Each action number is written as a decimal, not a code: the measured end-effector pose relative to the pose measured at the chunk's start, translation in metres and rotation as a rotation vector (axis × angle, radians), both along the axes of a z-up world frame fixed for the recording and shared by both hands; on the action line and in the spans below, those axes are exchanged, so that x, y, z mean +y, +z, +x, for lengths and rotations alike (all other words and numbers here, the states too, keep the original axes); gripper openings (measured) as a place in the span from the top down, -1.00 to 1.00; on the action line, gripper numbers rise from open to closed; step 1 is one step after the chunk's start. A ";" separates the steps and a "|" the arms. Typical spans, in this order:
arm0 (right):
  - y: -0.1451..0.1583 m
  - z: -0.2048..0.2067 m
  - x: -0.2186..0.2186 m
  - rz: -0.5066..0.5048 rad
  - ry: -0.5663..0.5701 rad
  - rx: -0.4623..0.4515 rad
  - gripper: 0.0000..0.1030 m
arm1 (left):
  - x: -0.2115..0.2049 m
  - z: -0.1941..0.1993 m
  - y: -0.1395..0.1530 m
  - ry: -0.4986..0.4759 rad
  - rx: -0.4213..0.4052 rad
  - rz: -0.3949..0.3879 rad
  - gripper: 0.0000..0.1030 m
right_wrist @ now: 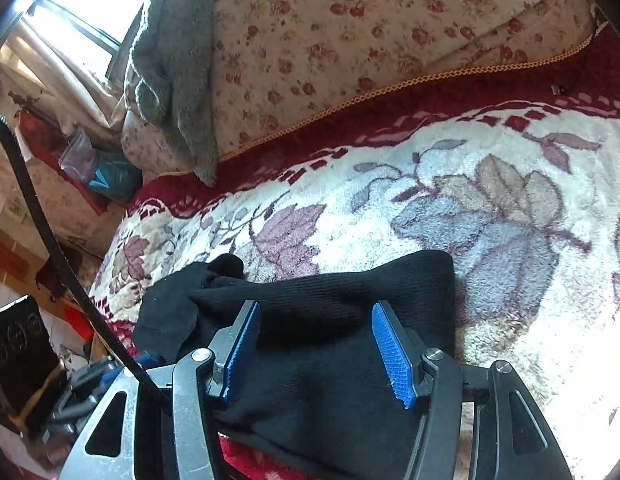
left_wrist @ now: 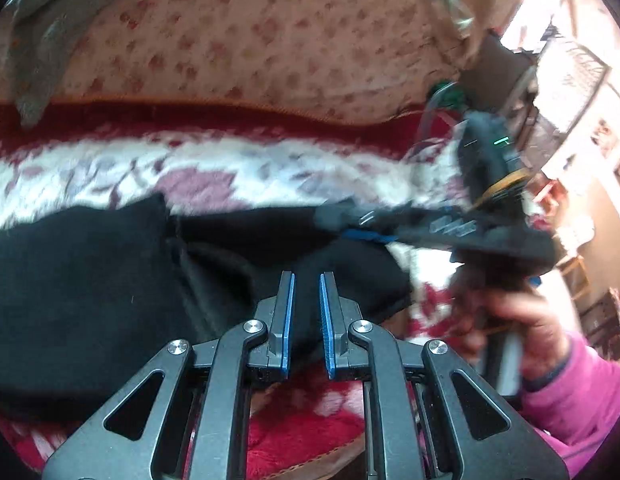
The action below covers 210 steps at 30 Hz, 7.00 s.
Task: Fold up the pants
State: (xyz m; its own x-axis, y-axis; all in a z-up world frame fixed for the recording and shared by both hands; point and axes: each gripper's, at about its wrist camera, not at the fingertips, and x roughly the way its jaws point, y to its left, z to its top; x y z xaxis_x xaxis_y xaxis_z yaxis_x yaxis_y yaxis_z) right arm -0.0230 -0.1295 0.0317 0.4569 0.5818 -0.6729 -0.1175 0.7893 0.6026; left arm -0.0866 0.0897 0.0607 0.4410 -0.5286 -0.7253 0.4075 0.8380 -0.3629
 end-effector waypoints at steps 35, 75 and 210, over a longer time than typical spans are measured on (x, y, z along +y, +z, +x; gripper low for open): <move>0.047 -0.019 0.087 -0.049 0.204 -0.111 -0.31 | 0.096 -0.014 0.002 0.463 -0.003 0.156 0.38; 0.028 0.046 0.267 -0.074 0.549 -0.090 -0.37 | 0.242 -0.047 -0.028 0.912 0.185 0.064 0.38; 0.011 0.013 -0.059 0.275 0.166 -0.148 0.66 | -0.097 -0.035 0.014 0.148 -0.179 0.146 0.71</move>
